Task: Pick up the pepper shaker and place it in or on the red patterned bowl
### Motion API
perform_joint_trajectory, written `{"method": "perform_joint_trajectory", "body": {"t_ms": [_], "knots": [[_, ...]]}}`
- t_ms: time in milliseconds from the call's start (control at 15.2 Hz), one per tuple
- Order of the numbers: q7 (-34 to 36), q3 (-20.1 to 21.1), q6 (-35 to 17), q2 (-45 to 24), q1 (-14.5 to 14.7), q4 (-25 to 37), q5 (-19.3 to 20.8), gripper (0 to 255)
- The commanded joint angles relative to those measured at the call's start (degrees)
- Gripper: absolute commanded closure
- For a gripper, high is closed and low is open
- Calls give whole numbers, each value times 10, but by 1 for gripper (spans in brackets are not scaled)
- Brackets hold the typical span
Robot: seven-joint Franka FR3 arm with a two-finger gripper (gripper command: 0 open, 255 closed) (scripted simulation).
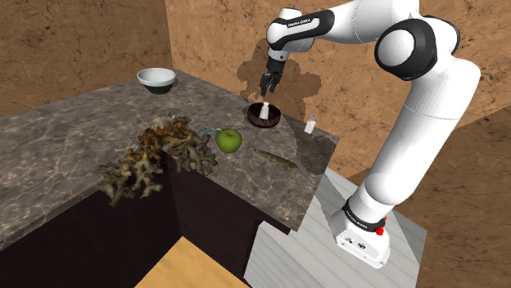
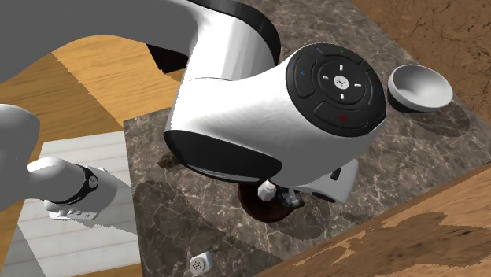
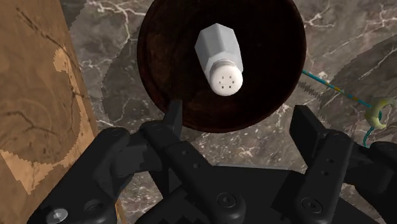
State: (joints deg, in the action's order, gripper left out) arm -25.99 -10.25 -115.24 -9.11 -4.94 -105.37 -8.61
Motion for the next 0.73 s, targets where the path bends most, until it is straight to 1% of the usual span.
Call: {"method": "perform_joint_trajectory", "body": {"t_ms": [0, 198, 462, 660], "knots": [[0, 0, 0, 0, 0, 0, 0, 0], [0, 0, 0, 0, 0, 0, 0, 0], [4, -3, 68, 16, -3, 53, 6, 0], [4, -3, 68, 16, -3, 52, 6, 0]]}}
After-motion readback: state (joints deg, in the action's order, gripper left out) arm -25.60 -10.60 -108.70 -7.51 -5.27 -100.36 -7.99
